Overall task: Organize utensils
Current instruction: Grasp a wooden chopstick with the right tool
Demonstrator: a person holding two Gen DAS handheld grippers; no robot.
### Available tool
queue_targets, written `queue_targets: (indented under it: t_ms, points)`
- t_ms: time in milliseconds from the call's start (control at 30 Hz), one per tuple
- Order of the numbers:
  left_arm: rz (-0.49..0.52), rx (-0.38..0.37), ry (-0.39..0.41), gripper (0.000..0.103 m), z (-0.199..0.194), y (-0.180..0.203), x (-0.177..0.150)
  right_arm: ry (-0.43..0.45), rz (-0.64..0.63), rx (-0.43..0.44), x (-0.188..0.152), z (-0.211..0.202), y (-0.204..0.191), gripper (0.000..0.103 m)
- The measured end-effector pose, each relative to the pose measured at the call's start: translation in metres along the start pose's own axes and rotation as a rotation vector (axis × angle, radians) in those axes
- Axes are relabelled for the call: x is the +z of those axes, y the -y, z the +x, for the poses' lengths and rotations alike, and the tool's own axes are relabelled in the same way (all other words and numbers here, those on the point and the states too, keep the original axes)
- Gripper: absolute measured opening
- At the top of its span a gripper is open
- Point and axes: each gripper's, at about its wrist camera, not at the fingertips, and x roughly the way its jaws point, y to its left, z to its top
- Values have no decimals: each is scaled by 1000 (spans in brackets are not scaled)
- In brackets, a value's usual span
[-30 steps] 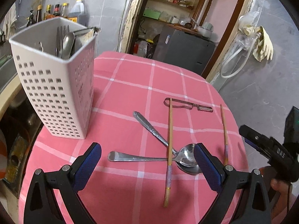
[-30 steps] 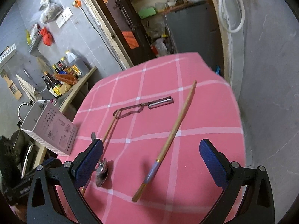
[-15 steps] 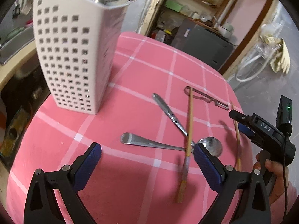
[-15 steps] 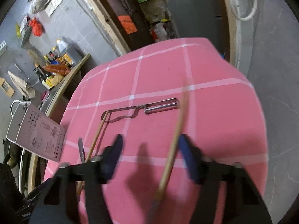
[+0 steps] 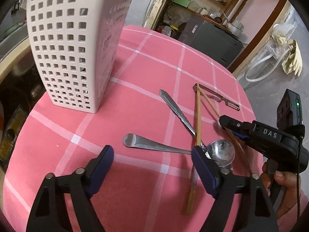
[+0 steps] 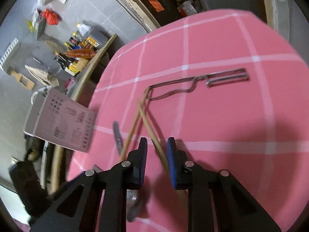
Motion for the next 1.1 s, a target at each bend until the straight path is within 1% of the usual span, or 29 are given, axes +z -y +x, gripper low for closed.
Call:
queue_targets:
  t_ms: [67,167,267,300,433,500,533,600,633,700,800,867,1000,1100]
  points:
    - [4,-3,-5,75,2,0,1,-9,28,33,-1,6,-3,24]
    - [1,-7,-7,75,2,-1,1,-23,46,48,-2,16,-13,33]
    - [-1,-4,-8,75,1,-2,1,-32,41,60,0,23,-22,37]
    - [-3,-5,-9,75,-1,-3,1,-39,30,55,1,26,-27,37]
    - [-12,-8,-10,75,-2,-5,0,-91,-48,-21,2,41,-49,37]
    - [-15,-8,-9,75,-3,-6,1,-94,-83,-52,3,42,-56,37]
    - [-17,-10,-9,75,-3,-7,1,-95,-104,-75,4,44,-62,31]
    - [-21,-13,-10,75,-3,-8,0,-107,-108,-90,6,45,-64,18]
    - [-20,-17,-10,75,-3,-8,0,-111,-101,-99,7,46,-64,14]
    - [-13,-25,-10,75,-3,-7,0,-107,-87,-100,9,43,-59,12]
    - [12,-48,-14,70,-3,-3,1,-87,-34,-81,11,33,-43,9]
    - [40,-61,-13,69,-3,1,1,-63,12,-55,12,24,-30,8]
    - [144,-99,-1,69,-3,18,4,-23,29,-72,12,4,-12,7]
    - [258,-129,-2,69,-2,35,7,-8,34,-99,11,-11,3,6]
